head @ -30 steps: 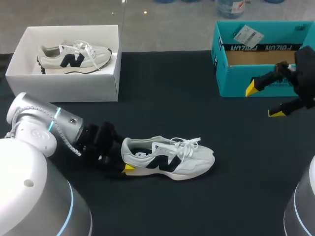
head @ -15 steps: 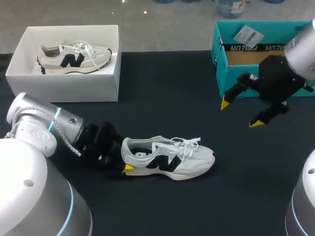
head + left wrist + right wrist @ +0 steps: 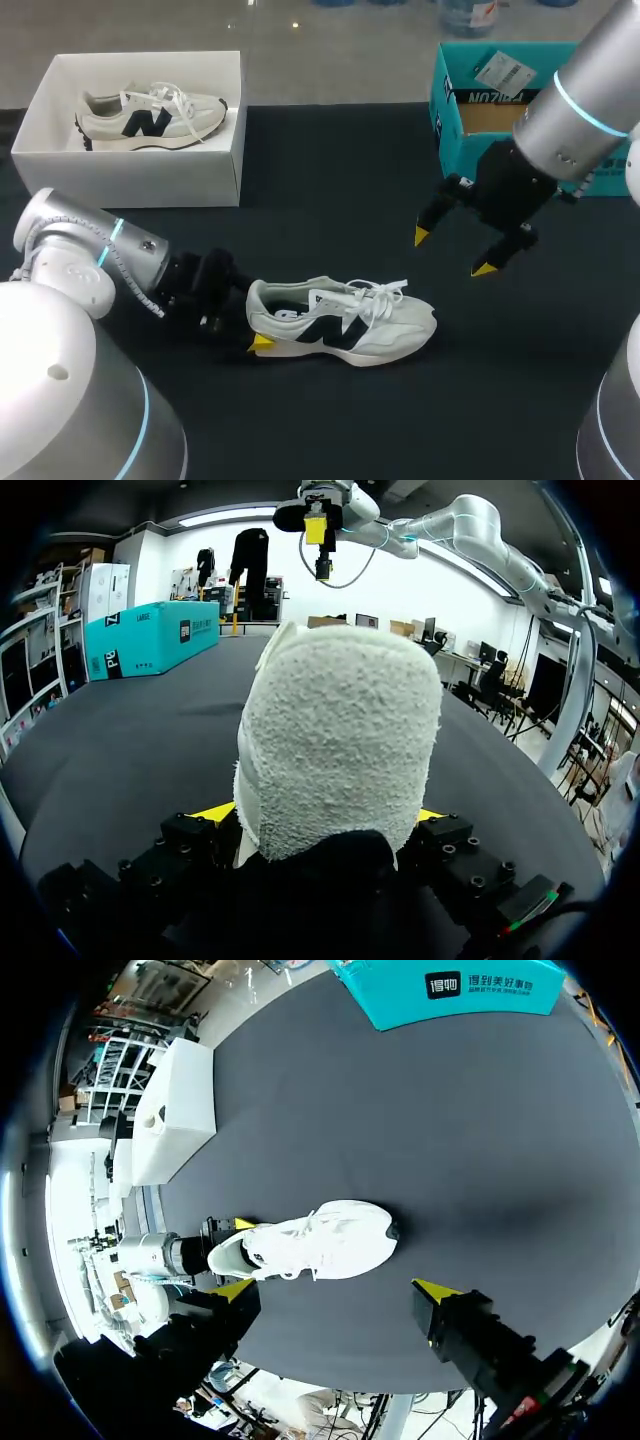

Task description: Take the shoe out of the shoebox, open the shoe tongue, remove and reinsert the insole, then place the shoe into the shoebox

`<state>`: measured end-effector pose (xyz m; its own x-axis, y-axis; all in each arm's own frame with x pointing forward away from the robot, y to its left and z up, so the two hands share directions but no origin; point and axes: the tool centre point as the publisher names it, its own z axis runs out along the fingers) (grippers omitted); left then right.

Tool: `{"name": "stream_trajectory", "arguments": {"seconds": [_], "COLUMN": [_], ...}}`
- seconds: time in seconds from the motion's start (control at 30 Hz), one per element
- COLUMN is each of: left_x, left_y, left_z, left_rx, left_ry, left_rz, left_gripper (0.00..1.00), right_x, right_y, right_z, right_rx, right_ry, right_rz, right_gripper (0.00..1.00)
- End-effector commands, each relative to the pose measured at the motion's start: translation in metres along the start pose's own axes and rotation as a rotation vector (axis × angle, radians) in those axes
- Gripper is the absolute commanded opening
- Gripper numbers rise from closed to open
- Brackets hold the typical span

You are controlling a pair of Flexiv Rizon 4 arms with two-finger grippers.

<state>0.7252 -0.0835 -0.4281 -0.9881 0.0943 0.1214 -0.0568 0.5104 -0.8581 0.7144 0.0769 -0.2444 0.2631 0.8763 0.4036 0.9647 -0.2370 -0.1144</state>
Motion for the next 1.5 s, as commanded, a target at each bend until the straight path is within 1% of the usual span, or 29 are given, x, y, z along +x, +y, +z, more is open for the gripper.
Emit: {"name": "stream_trajectory", "arguments": {"seconds": [0.03, 0.17, 0.23, 0.3, 0.33, 0.4, 0.47, 0.67, 0.8, 0.9, 1.0, 1.07, 1.47, 1.5], "left_x": [-0.001, -0.001, -0.001, -0.001, -0.001, -0.001, -0.001, -0.001, -0.001, -0.001, -0.001, -0.001, -0.001, -0.001], "left_y": [0.001, 0.001, 0.001, 0.001, 0.001, 0.001, 0.001, 0.001, 0.001, 0.001, 0.001, 0.001, 0.001, 0.001], "left_z": [0.003, 0.003, 0.003, 0.003, 0.003, 0.003, 0.003, 0.003, 0.003, 0.003, 0.003, 0.003, 0.003, 0.003], "left_rx": [-0.003, -0.003, -0.003, -0.003, -0.003, -0.003, -0.003, -0.003, -0.003, -0.003, -0.003, -0.003, -0.003, -0.003], "left_ry": [0.002, 0.002, 0.002, 0.002, 0.002, 0.002, 0.002, 0.002, 0.002, 0.002, 0.002, 0.002, 0.002, 0.002], "left_rz": [-0.001, -0.001, -0.001, -0.001, -0.001, -0.001, -0.001, -0.001, -0.001, -0.001, -0.001, -0.001, -0.001, -0.001], "left_gripper": [0.00, 0.00, 0.00, 0.00, 0.00, 0.00, 0.00, 0.00, 0.00, 0.00, 0.00, 0.00, 0.00, 0.00], "right_x": [0.005, 0.005, 0.015, 0.023, 0.026, 0.031, 0.034, 0.041, 0.050, 0.057, 0.062, 0.063, 0.063, 0.067], "right_y": [0.004, 0.004, 0.011, 0.018, 0.021, 0.025, 0.029, 0.037, 0.037, 0.035, 0.029, 0.024, 0.024, 0.025], "right_z": [0.012, 0.012, 0.017, 0.024, 0.027, 0.033, 0.039, 0.052, 0.062, 0.070, 0.078, 0.082, 0.082, 0.084], "right_rx": [0.006, 0.006, -0.055, -0.070, -0.093, -0.096, -0.109, -0.082, -0.066, -0.059, -0.056, -0.066, -0.066, -0.064], "right_ry": [-0.005, -0.005, -0.057, -0.128, -0.149, -0.194, -0.214, -0.230, -0.269, -0.339, -0.373, -0.411, -0.411, -0.439], "right_rz": [0.000, 0.000, -0.023, -0.022, -0.016, -0.031, -0.054, -0.087, -0.103, -0.099, -0.103, -0.058, -0.058, -0.074], "right_gripper": [1.00, 1.00, 1.00, 1.00, 1.00, 1.00, 1.00, 1.00, 1.00, 1.00, 1.00, 1.00, 1.00, 1.00]}}
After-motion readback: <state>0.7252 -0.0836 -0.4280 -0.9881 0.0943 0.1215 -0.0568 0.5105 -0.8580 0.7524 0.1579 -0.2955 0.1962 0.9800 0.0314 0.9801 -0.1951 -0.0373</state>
